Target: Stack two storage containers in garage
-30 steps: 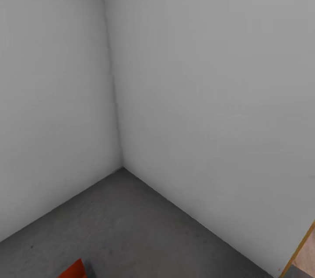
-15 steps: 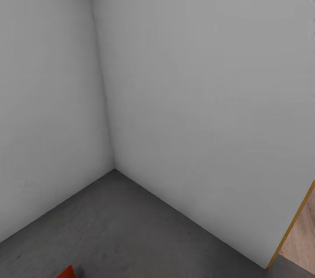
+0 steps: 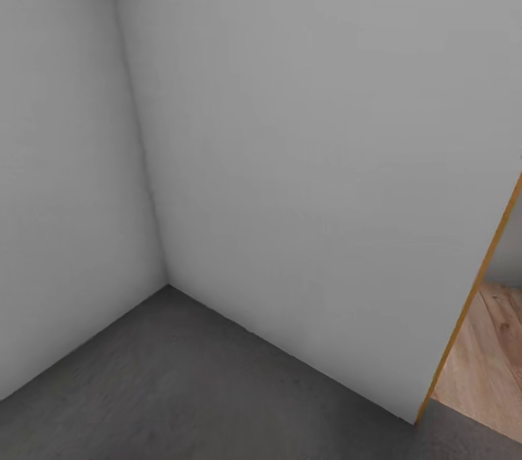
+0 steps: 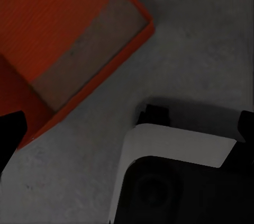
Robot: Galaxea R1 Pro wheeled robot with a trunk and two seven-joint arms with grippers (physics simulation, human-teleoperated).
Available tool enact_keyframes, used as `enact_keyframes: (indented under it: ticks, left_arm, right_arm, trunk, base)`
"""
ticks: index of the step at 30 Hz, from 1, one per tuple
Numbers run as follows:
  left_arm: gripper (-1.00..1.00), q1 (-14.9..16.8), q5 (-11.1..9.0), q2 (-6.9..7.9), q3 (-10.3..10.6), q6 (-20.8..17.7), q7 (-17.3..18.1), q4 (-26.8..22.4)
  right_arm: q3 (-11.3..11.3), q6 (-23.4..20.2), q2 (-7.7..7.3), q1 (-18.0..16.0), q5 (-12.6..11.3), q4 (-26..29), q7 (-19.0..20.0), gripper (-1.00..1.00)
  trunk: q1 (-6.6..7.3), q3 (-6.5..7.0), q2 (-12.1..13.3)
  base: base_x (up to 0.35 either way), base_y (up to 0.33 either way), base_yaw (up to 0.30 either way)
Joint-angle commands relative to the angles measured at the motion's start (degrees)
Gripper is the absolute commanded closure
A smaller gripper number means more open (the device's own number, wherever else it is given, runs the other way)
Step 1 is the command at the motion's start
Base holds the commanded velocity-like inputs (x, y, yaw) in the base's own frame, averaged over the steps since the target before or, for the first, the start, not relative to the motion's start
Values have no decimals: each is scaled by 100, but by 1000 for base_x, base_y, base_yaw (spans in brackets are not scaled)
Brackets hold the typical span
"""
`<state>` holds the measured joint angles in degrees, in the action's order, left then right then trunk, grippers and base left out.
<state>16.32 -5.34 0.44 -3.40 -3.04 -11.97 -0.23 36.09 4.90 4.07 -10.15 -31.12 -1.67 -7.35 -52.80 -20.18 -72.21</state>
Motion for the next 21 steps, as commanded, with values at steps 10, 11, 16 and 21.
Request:
enact_keyframes:
  ticks: [10,11,16,21]
  left_arm:
    - [-100,3,-37,0,-29,-4,-7,-3]
    - [-100,3,-37,0,-29,-4,-7,-3]
    - [-100,3,-37,0,-29,-4,-7,-3]
    - [-100,3,-37,0,-29,-4,-7,-3]
  right_arm:
    - [48,22,6,-8,-53,-18,-3,-100]
    - [48,21,6,-10,-53,-18,-3,-100]
    - [48,20,6,-9,-53,-18,-3,-100]
    - [48,20,7,-9,-59,-18,-3,-100]
  trunk:
    - [0,-6,-4]
    - [0,-6,-4]
    - [0,-6,-4]
    - [0,-6,-4]
  base:
    - [0,0,-251]
    - [0,0,-253]
    - [0,0,-256]
    - [0,0,-260]
